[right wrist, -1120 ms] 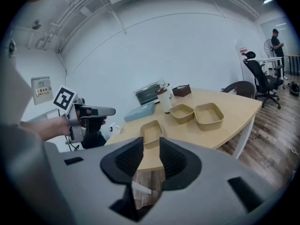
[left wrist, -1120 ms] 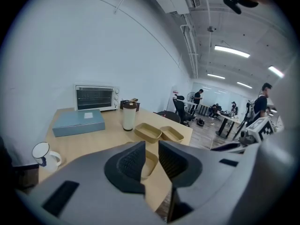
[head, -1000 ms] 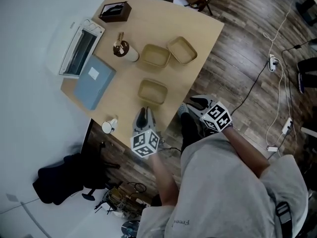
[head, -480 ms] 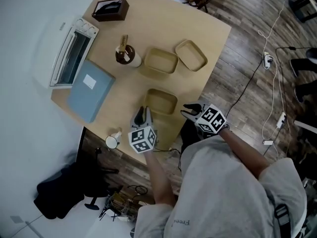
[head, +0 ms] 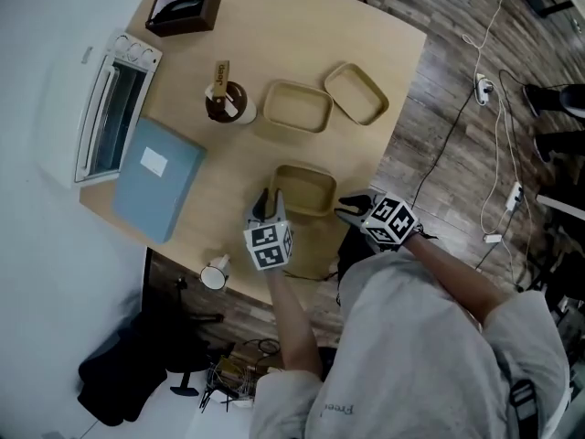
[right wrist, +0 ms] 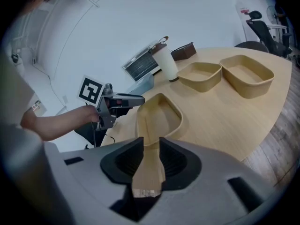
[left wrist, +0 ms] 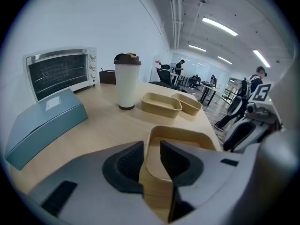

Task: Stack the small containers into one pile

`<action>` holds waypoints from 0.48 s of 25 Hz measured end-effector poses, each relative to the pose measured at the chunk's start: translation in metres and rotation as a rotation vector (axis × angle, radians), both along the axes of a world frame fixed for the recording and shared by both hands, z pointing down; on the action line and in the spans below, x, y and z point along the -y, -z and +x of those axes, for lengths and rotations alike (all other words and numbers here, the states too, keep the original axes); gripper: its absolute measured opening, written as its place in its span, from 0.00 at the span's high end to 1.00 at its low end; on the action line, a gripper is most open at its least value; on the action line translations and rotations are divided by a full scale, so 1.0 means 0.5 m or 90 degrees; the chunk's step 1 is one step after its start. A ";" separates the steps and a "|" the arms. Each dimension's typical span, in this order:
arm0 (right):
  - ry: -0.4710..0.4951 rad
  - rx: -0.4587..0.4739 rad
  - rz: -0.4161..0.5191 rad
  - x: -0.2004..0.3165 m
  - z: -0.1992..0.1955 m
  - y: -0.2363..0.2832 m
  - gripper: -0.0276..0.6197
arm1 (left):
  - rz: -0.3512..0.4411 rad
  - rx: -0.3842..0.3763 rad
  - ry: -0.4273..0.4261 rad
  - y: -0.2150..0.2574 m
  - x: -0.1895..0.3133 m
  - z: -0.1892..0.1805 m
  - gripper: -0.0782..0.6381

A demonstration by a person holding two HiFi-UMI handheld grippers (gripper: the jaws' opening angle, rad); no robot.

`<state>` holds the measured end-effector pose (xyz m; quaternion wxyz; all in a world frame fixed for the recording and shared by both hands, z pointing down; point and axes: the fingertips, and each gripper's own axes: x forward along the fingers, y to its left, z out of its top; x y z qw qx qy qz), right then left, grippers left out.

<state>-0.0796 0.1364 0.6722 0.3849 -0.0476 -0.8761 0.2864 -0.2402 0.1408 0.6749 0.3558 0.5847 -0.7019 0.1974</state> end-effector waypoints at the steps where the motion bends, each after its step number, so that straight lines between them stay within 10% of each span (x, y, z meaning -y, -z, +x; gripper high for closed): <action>1: -0.006 -0.004 -0.005 0.000 -0.004 -0.005 0.79 | -0.002 0.000 -0.005 -0.005 0.003 -0.004 0.75; 12: -0.065 -0.034 -0.037 0.002 -0.027 -0.030 0.78 | -0.008 -0.021 -0.052 -0.038 0.021 -0.003 0.74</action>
